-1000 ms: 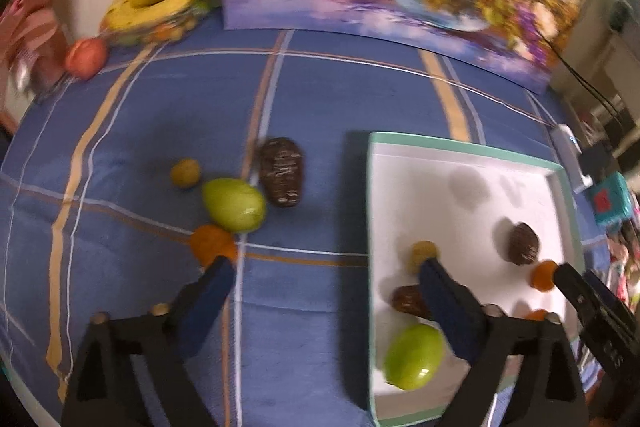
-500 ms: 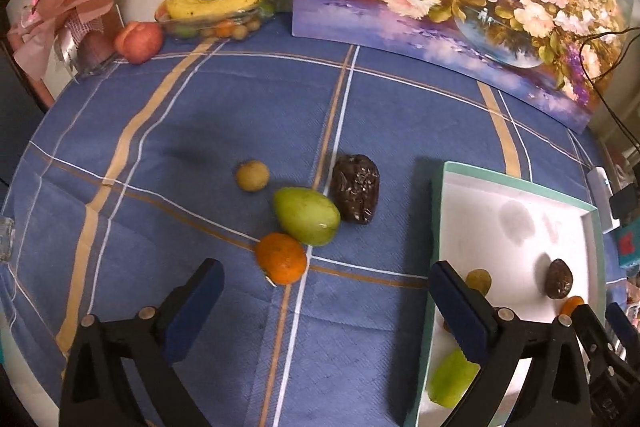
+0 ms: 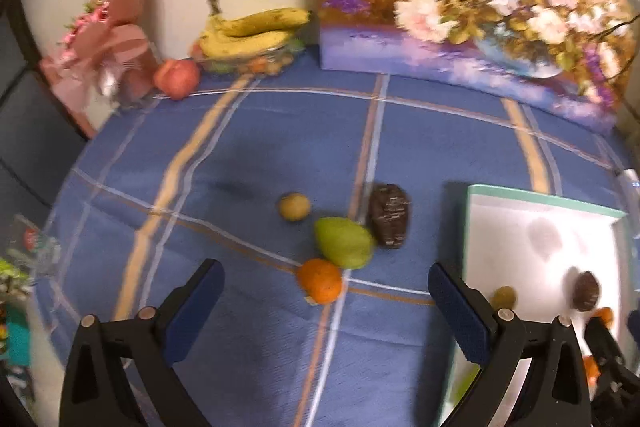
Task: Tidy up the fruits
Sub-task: 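Withdraw both open tools from the tray toward the remaining fruit, then grasp the dark date with the right tool while the left tool approaches a small round fruit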
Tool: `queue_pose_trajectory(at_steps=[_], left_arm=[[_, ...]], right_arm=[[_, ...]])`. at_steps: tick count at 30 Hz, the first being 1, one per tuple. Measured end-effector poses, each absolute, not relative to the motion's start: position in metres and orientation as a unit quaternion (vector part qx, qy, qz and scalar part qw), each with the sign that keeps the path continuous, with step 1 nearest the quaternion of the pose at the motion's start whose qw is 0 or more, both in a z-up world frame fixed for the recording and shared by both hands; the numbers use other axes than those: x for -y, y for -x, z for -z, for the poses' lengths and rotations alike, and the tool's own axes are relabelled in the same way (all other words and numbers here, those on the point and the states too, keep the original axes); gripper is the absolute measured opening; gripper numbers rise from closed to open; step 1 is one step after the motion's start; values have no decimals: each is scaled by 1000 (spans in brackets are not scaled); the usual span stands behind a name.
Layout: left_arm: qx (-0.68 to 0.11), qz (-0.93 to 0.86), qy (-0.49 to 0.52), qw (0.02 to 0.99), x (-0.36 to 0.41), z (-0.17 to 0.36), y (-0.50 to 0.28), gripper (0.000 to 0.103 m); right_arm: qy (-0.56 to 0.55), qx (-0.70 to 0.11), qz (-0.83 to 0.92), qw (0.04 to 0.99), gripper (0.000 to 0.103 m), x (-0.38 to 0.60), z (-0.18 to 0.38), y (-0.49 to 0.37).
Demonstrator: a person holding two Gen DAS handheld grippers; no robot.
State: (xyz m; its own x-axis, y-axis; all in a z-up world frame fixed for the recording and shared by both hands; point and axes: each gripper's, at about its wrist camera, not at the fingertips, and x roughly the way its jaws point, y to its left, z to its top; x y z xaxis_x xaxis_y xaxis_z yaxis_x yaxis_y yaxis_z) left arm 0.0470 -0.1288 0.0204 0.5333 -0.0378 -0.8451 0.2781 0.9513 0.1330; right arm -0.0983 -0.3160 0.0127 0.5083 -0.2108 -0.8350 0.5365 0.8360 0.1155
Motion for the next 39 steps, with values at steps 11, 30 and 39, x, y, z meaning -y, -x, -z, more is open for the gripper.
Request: queue_pose_trajectory(at_steps=[11, 30, 39], left_arm=[[-490, 116, -103, 858, 121, -16, -54, 103], [-454, 131, -110, 874, 93, -27, -70, 103], [-459, 146, -113, 869, 75, -32, -82, 103]], right_arm=[[-180, -429, 224, 856, 98, 313, -12, 95], [-179, -426, 203, 864, 98, 283, -8, 70], [-182, -430, 177, 866, 98, 263, -10, 49]])
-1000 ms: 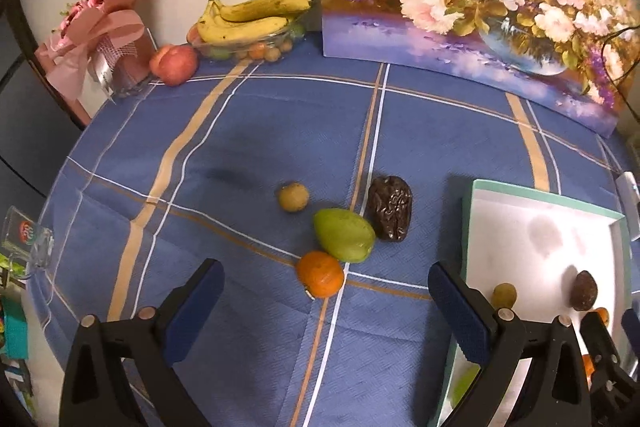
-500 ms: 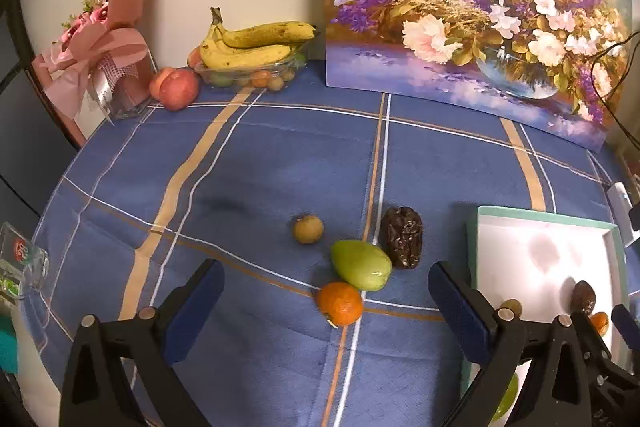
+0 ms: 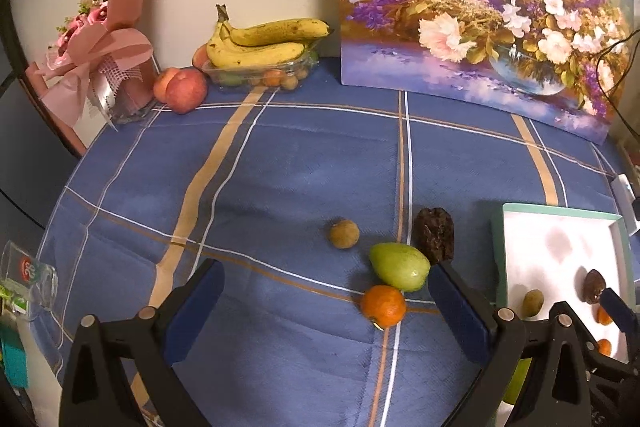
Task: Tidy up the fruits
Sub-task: 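Grasp the dark date with the right tool while the left tool approaches a small round fruit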
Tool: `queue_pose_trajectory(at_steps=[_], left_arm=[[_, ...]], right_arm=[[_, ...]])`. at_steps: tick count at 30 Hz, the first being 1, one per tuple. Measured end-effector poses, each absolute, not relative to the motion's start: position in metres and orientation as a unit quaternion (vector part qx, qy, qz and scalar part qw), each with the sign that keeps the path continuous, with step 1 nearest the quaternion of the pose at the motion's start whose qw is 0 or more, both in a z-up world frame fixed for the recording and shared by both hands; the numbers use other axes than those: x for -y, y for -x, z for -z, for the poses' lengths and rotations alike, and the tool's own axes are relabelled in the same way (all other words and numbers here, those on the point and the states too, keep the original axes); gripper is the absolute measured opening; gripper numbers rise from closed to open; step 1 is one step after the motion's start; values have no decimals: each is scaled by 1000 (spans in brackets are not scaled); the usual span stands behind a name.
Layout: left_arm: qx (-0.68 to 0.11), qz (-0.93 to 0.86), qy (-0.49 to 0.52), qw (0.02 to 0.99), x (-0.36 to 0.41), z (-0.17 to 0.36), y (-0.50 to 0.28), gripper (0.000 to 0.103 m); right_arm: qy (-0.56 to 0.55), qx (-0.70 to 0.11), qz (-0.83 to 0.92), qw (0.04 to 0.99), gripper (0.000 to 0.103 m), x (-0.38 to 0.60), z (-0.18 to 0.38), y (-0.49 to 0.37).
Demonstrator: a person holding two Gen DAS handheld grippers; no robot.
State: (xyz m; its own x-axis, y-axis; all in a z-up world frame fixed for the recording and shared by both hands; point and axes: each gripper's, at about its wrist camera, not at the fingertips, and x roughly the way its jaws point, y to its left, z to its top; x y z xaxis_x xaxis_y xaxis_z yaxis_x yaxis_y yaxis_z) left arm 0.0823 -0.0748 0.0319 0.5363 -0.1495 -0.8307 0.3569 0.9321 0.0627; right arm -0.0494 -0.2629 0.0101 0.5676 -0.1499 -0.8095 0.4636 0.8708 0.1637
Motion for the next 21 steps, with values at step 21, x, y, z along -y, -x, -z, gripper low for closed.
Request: queue_pose_trajectory(at_steps=[21], left_arm=[[-472, 177, -18, 863, 31, -41, -129, 102]], right_arm=[[-187, -373, 117, 901, 97, 217, -47, 5]])
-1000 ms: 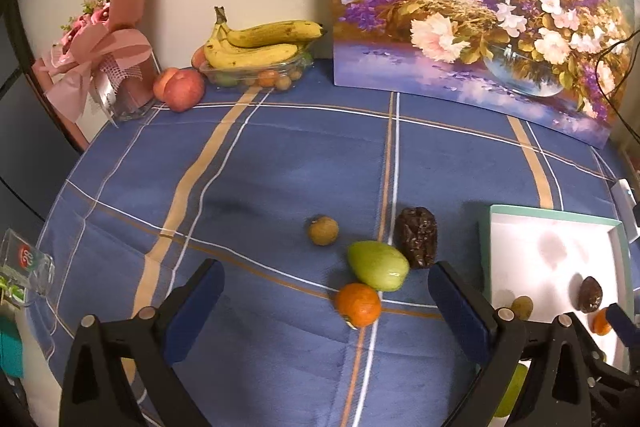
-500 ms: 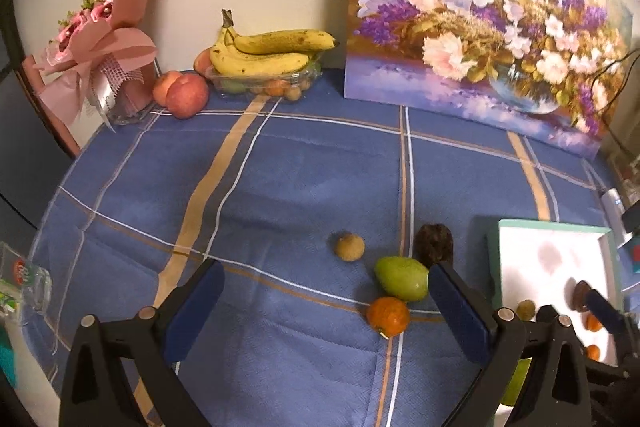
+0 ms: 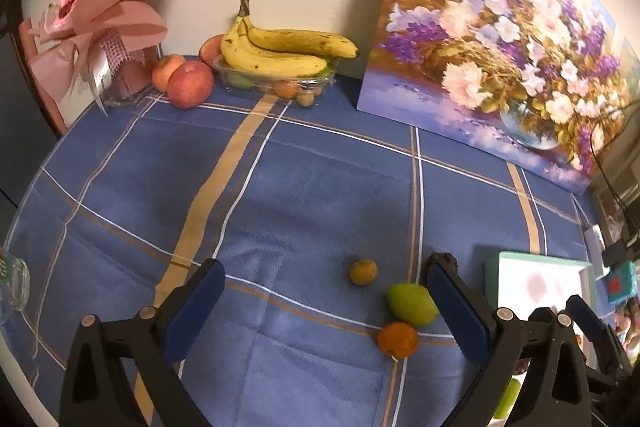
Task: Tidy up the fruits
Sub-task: 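Grasp the dark date with the right tool while the left tool approaches a small round fruit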
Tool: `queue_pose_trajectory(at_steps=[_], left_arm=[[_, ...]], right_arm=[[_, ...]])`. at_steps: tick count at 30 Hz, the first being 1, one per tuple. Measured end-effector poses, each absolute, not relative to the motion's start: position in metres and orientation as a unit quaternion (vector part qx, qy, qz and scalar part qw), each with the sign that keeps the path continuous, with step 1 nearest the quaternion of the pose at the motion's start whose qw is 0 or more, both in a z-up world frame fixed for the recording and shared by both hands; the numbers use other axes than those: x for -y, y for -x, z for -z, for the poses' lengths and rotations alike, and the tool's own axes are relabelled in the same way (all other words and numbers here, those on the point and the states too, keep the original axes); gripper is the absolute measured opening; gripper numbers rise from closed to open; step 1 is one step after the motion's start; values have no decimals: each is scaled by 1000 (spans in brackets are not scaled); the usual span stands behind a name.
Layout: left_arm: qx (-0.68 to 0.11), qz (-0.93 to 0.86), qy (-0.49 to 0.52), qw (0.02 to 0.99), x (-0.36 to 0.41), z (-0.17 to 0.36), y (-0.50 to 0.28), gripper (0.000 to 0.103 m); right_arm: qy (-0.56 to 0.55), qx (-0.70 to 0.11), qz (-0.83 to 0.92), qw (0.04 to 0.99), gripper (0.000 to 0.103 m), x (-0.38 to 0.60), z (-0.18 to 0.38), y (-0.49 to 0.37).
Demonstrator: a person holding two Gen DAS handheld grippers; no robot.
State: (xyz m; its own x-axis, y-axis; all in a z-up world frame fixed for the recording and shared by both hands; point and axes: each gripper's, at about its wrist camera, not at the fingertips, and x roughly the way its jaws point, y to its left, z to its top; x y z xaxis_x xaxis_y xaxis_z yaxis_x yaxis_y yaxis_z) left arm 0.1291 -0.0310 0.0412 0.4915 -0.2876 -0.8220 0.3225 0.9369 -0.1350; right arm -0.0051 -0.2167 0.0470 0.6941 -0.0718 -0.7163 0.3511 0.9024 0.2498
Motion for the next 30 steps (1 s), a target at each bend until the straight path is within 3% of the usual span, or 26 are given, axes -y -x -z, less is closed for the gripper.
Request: queue_pose_trajectory(at_steps=[2, 3, 5, 8, 12, 20, 30], left_arm=[[-479, 176, -6, 860, 29, -37, -135, 102], [-482, 176, -2, 858, 29, -35, -137, 102], [-488, 177, 0, 855, 30, -29, -142, 99], [-499, 174, 6, 849, 32, -20, -150, 94], [-515, 162, 19, 842, 31, -6, -162, 91], [-537, 144, 20, 831, 34, 19, -179, 90], [-549, 122, 25, 827, 29, 37, -191, 90]], right_arm=[[-187, -374, 116, 901, 93, 217, -47, 1], [-187, -373, 115, 902, 85, 217, -47, 0], [-188, -374, 113, 901, 78, 219, -46, -6], [-190, -379, 109, 899, 75, 221, -41, -14], [-195, -393, 105, 892, 61, 224, -29, -25], [-218, -420, 101, 875, 55, 233, -3, -44], [-226, -443, 85, 863, 55, 229, 22, -66]])
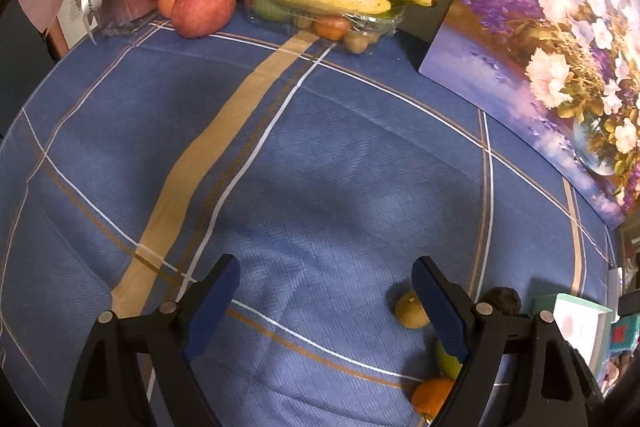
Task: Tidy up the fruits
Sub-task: 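Grasp the dark date with the right tool while the left tool approaches a small round fruit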
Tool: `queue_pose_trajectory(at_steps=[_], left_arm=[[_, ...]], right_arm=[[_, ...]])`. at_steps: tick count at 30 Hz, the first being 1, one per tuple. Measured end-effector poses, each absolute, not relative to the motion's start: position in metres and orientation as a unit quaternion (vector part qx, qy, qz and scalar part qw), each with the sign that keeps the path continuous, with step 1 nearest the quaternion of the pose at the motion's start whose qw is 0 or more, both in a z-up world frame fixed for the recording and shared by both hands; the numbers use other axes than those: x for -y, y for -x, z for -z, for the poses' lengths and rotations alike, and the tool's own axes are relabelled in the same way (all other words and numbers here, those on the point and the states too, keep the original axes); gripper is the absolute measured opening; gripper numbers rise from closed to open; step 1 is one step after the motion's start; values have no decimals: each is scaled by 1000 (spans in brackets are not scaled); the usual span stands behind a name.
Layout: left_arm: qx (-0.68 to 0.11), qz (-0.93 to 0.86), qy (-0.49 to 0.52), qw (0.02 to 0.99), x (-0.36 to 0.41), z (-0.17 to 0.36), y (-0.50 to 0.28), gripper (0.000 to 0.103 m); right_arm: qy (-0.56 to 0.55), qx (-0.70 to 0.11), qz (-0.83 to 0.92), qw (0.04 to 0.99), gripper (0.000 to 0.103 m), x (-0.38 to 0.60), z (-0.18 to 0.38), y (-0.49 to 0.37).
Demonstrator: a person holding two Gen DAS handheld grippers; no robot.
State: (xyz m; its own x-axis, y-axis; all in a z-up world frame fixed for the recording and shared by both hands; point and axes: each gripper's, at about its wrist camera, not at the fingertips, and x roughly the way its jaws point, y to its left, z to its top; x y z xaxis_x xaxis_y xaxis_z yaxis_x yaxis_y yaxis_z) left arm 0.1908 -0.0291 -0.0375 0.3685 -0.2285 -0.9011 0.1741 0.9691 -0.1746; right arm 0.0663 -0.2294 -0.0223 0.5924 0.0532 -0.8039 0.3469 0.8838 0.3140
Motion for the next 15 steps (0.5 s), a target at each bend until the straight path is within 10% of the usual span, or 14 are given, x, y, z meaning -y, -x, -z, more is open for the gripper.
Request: queue_pose_trajectory(at_steps=[15], left_arm=[[-558, 119, 29, 821, 29, 47, -193, 90]], right_arm=[[-209, -464, 76, 858, 38, 217, 45, -83]])
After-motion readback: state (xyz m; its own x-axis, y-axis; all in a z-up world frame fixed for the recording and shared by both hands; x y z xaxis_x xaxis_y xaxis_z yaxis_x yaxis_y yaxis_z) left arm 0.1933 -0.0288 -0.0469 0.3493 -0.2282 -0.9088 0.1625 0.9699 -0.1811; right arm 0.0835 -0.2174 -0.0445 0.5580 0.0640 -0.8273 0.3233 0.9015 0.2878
